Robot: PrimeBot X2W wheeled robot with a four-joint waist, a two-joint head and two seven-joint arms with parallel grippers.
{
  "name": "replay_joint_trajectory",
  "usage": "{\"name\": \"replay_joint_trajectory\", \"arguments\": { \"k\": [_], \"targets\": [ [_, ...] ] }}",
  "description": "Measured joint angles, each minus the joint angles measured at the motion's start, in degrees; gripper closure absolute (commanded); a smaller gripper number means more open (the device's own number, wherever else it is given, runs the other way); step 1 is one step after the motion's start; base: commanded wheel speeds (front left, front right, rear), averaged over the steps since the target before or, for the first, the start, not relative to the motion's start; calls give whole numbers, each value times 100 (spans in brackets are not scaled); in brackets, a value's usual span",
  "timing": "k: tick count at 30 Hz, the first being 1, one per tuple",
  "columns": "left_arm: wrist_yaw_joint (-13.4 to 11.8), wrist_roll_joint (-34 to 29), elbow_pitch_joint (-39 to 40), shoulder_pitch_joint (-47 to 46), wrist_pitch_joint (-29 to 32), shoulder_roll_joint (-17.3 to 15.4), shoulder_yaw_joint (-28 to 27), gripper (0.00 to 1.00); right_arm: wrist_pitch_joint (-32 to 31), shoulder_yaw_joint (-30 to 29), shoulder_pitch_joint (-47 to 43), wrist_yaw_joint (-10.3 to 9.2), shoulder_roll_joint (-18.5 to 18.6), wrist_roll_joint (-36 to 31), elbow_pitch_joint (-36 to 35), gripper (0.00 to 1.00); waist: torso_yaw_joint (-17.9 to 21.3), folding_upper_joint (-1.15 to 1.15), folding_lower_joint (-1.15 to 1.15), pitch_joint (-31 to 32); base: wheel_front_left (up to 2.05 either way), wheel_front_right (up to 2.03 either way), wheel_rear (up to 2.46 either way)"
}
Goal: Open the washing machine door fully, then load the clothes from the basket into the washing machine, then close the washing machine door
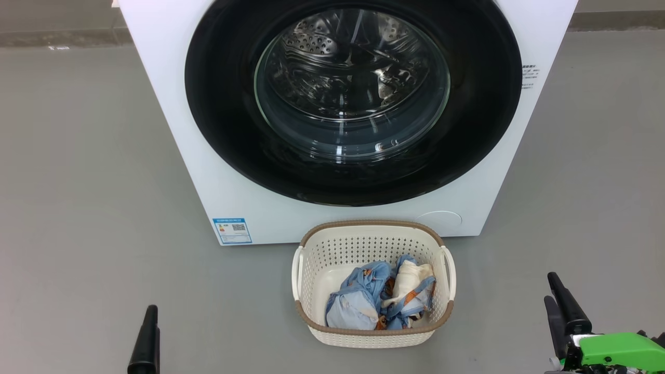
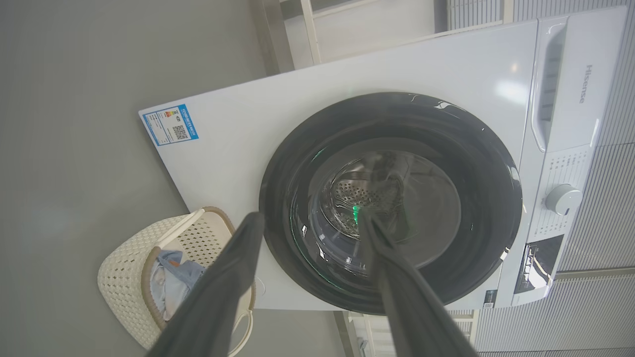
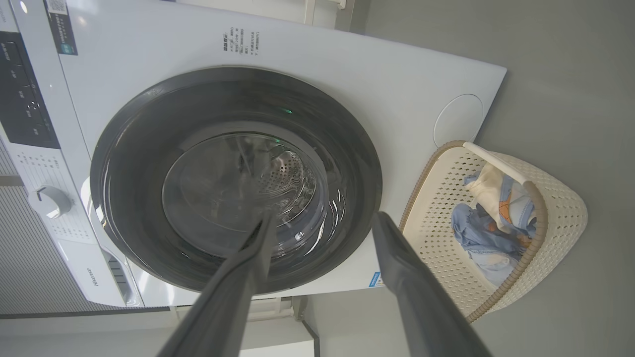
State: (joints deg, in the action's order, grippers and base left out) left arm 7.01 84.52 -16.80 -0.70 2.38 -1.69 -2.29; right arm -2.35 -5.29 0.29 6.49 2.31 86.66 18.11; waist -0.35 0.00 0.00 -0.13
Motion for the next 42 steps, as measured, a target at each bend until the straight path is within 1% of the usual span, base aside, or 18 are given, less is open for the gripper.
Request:
{"name": "replay_joint_trajectory", "arguments": {
  "k": [9, 22, 32, 42],
  "targets": [
    [0, -789, 18, 0, -164, -41, 66, 0, 148, 129, 12, 0, 67, -650, -97, 0, -15, 0, 0, 7, 0, 0, 0],
    [1, -1964, 26, 1, -352, -49, 170, 0, 358, 420, 15, 0, 260, -1777, -144, 0, -37, 0, 0, 15, 0, 0, 0],
    [1, -2459, 27, 2, -533, -53, 238, 0, 505, 598, 17, 0, 342, -2393, -144, 0, -55, 0, 0, 28, 0, 0, 0],
    [2, -3099, 27, 4, -702, -94, 390, 0, 688, 800, 43, 1, 460, -3099, -144, 0, -57, 0, 0, 43, 0, 0, 0]
  ]
}}
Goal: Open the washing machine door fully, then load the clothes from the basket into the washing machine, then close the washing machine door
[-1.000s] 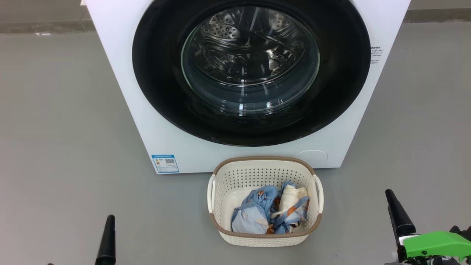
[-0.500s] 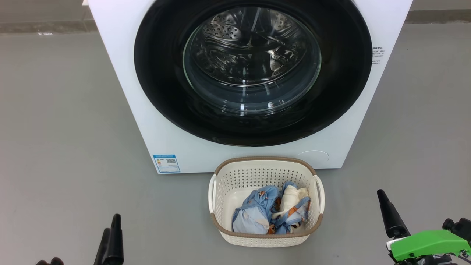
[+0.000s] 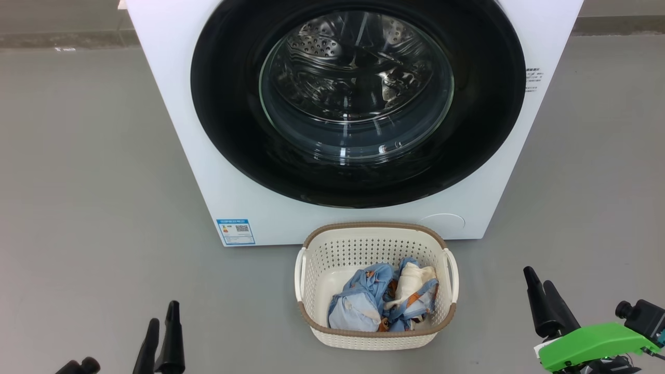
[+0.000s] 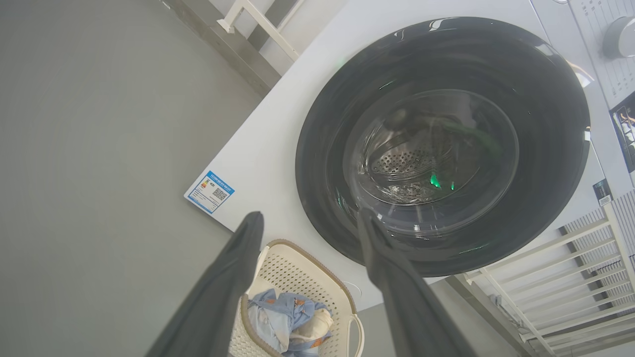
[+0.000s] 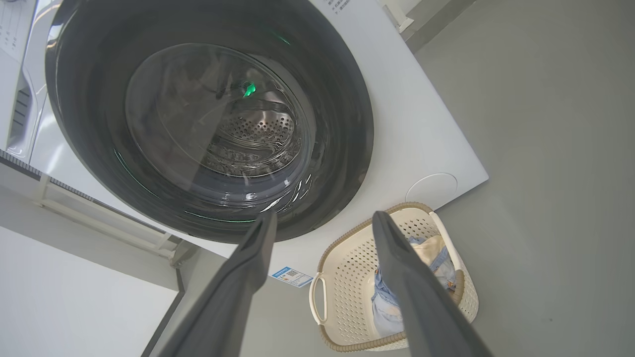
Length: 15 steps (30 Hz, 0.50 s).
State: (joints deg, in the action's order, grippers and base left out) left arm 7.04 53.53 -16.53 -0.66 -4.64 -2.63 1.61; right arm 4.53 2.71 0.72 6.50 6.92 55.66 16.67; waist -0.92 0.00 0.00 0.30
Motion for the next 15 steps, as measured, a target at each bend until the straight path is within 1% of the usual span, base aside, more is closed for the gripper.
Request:
{"name": "replay_joint_trajectory", "arguments": {
  "k": [15],
  "targets": [
    [7, -1255, -36, 20, -253, -35, 34, 0, 241, 263, 18, 5, 154, -1018, 4, 0, -19, 0, 0, 31, 0, 0, 0]
  ]
}}
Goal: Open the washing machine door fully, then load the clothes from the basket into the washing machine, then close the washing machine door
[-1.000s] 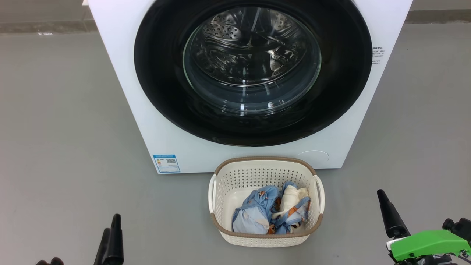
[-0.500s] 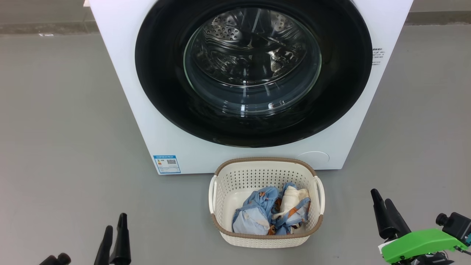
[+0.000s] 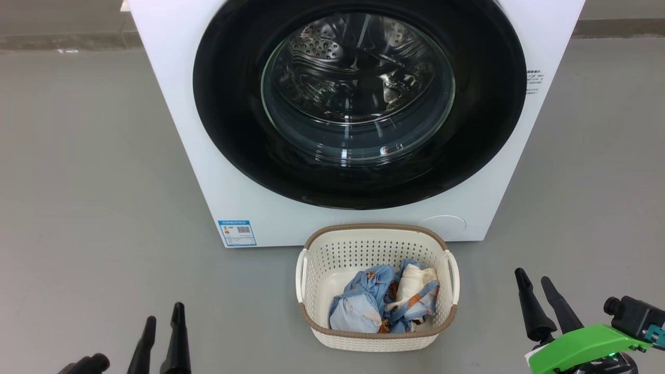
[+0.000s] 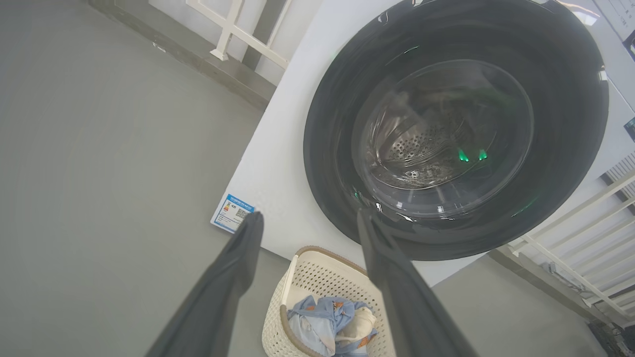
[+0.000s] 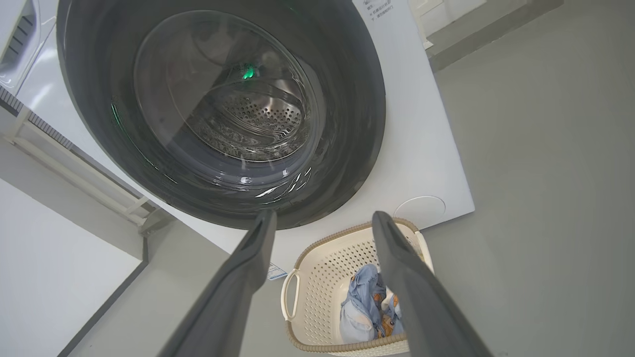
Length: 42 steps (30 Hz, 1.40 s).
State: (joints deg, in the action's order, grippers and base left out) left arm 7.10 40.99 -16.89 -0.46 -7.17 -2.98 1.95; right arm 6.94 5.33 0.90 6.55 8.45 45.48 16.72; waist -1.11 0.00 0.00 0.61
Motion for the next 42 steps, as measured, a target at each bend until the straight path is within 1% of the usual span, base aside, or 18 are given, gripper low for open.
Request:
{"name": "replay_joint_trajectory", "arguments": {
  "k": [16, 30, 42],
  "targets": [
    [1, -1200, -1, 48, -252, -12, 85, 0, 264, 220, 0, 2, 129, -870, 0, 0, 1, 0, 0, 49, 0, 0, 0],
    [9, -2017, -22, 48, -480, -52, 136, 0, 488, 365, 0, 29, 225, -1645, -7, 0, 2, 0, 0, 71, 0, 0, 0],
    [10, -2587, -64, 72, -656, -48, 116, 0, 687, 323, -8, 51, 271, -2272, -31, 0, -5, 0, 0, 75, 0, 0, 0]
  ]
}}
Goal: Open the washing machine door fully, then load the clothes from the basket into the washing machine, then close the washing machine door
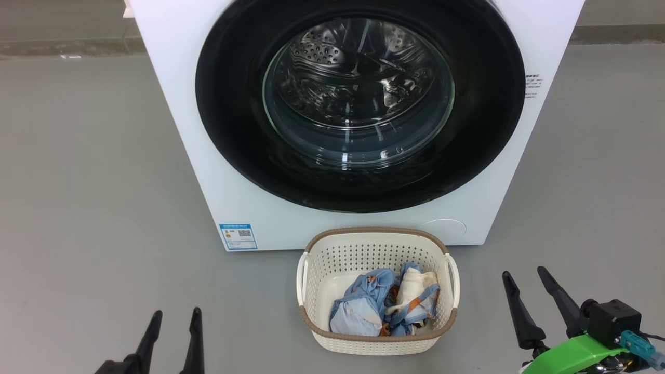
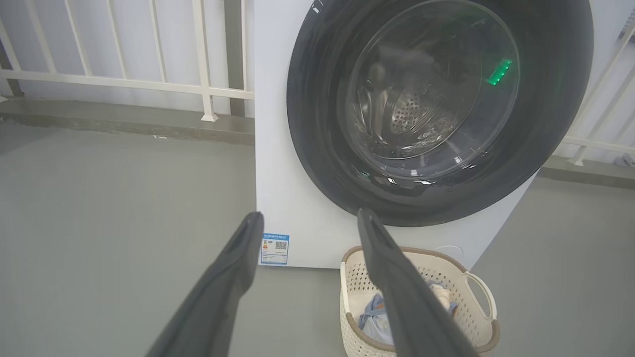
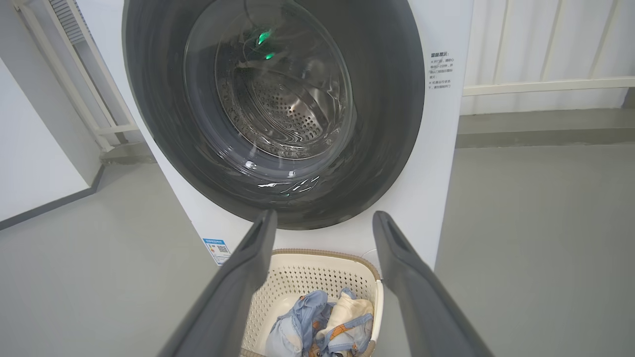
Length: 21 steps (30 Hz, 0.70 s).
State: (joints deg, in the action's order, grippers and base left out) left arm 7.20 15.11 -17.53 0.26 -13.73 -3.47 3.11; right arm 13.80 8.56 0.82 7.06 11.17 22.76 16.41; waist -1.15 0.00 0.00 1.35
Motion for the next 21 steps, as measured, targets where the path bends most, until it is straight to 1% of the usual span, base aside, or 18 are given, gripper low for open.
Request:
{"name": "replay_joint_trajectory", "arguments": {
  "k": [5, 18, 21],
  "targets": [
    [8, -67, -30, 2, -49, 2, -18, 0, 44, -110, -15, 0, -11, -216, -9, 0, -3, 0, 0, -2, 0, 0, 0],
    [8, -70, -179, 1, -49, 3, -112, 0, 47, -264, -131, 0, -105, -216, -47, 0, 28, 0, 0, -14, 0, 0, -1],
    [8, -204, -175, 0, -49, 4, -176, 0, 48, -269, -131, 0, -122, -216, -64, 0, 29, 0, 0, -21, 21, 21, -41]
  ]
}}
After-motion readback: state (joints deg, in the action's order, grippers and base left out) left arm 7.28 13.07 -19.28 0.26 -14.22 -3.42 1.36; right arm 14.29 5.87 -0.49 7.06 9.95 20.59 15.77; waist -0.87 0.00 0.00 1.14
